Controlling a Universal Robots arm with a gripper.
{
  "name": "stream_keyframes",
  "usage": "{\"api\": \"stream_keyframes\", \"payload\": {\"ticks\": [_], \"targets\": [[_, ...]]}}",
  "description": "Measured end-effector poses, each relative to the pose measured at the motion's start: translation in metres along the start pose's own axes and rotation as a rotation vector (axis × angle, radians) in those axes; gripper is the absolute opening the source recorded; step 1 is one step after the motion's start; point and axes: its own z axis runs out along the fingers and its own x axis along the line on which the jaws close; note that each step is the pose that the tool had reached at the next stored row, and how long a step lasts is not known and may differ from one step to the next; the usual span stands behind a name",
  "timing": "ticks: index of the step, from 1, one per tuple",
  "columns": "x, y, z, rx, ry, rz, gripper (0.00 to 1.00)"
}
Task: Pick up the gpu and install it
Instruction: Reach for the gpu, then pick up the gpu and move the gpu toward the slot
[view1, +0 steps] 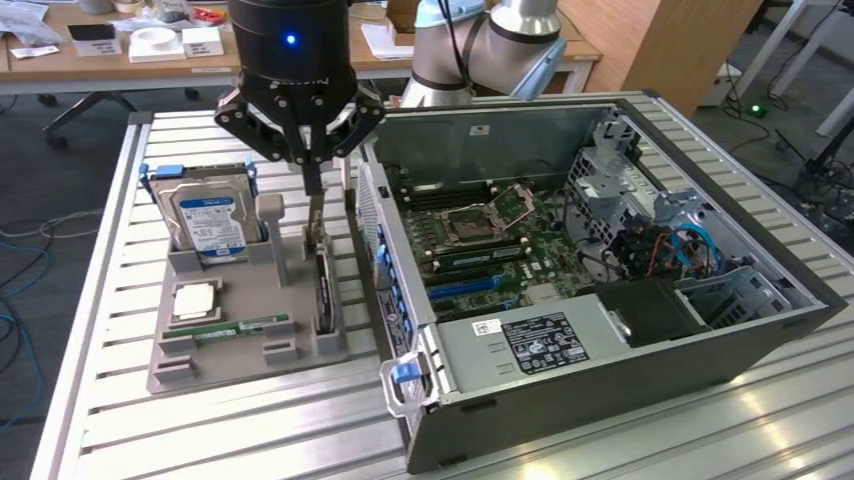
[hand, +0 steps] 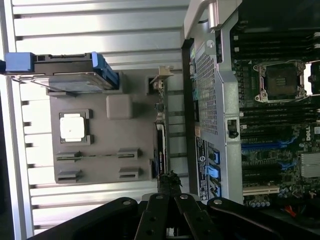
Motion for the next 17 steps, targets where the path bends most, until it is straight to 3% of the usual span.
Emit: {"api": "stream_keyframes", "payload": {"ticks": [17], "targets": [[0.0034,-0.0003,0.0,0.0,0.0,0.0,0.11]]}}
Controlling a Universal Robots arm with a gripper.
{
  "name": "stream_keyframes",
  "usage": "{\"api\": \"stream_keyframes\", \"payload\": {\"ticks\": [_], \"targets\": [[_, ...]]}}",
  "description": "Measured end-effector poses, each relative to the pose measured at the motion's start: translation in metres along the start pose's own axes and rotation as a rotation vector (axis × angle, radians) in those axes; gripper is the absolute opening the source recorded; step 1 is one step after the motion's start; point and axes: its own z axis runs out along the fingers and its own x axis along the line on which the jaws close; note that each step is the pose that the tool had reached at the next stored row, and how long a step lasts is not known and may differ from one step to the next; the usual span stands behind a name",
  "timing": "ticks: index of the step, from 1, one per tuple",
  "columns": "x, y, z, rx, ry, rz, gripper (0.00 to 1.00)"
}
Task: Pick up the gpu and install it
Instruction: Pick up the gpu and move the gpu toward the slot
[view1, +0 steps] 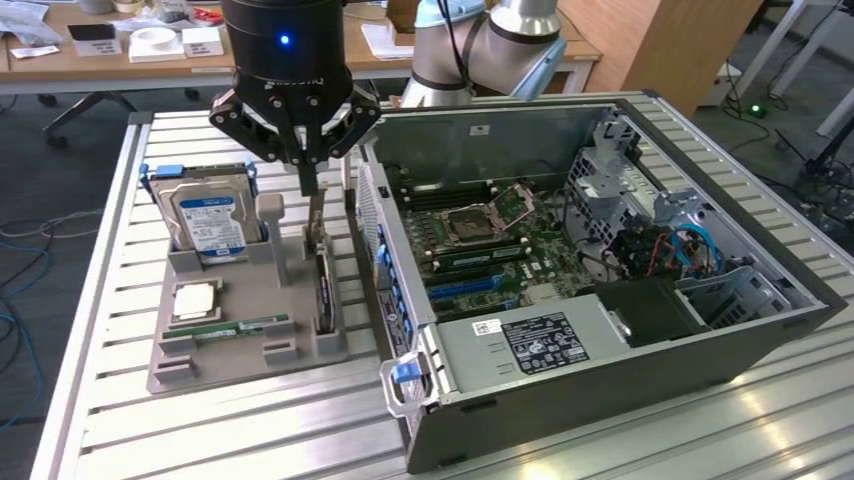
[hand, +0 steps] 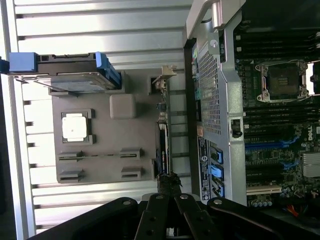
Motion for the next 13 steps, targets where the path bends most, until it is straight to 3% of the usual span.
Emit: {"api": "stream_keyframes", "payload": {"ticks": [4,6,7,8,13], "targets": [[0.0,0.0,0.0,0.0,0.0,0.0,0.17],[0.0,0.0,0.0,0.0,0.0,0.0,0.29],[0.0,0.0,0.0,0.0,0.0,0.0,0.29],[0.0,0.0,0.0,0.0,0.0,0.0,0.36],[0.0,0.0,0.0,0.0,0.0,0.0,0.36]]}}
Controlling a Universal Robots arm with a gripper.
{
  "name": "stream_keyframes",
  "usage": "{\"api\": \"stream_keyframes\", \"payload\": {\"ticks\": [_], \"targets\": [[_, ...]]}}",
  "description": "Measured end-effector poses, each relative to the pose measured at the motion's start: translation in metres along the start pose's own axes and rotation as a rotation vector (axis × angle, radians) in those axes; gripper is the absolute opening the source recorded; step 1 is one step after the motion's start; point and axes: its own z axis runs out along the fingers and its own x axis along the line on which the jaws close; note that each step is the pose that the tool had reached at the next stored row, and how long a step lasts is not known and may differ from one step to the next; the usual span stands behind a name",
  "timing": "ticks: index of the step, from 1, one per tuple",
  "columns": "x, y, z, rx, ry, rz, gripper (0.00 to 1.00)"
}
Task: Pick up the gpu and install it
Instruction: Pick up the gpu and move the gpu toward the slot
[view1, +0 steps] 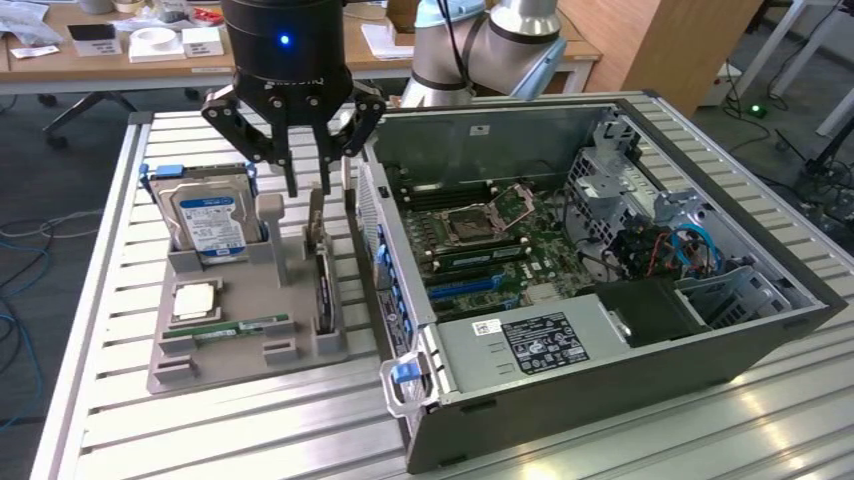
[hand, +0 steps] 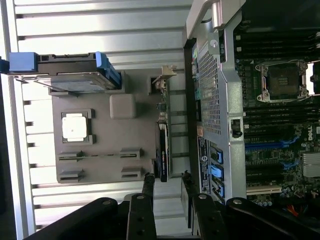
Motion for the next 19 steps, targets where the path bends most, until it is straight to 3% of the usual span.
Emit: {"api": "stream_keyframes", "payload": {"ticks": [7,19], "targets": [[0.0,-0.0001,0.0009,-0.0001,-0.0001,0.0,0.36],[0.0,-0.0006,0.0138,0.0001,0.0001,0.0,0.36]]}}
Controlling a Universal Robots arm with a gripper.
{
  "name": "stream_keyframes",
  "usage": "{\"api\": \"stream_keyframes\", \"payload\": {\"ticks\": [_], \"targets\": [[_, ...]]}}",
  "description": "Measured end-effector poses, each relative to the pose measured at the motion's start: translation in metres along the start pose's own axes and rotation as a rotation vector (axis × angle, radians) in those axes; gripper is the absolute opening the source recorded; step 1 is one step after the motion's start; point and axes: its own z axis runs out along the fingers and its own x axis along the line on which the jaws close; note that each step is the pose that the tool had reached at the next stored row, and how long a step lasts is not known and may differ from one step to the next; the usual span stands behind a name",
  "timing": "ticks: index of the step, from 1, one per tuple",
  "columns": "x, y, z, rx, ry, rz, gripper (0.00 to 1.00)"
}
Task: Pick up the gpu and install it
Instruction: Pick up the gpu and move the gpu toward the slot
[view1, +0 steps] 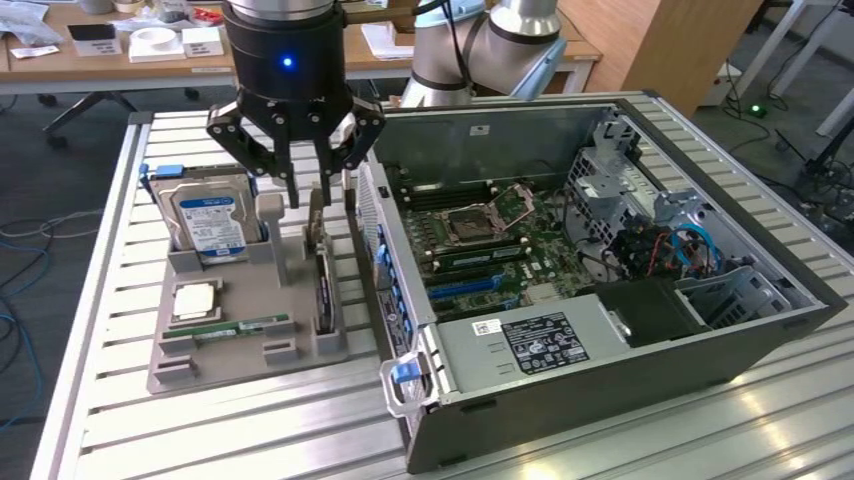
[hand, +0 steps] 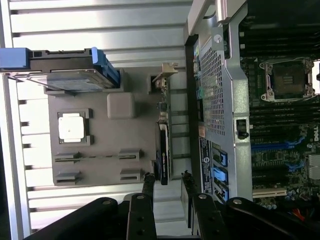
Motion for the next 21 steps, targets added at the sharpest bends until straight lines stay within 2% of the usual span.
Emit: {"api": "stream_keyframes", "payload": {"ticks": [7,21], "targets": [[0.0,0.0,0.0003,-0.0001,-0.0001,0.0,0.36],[0.0,-0.0007,0.0143,0.0,-0.0001,0.0,0.36]]}}
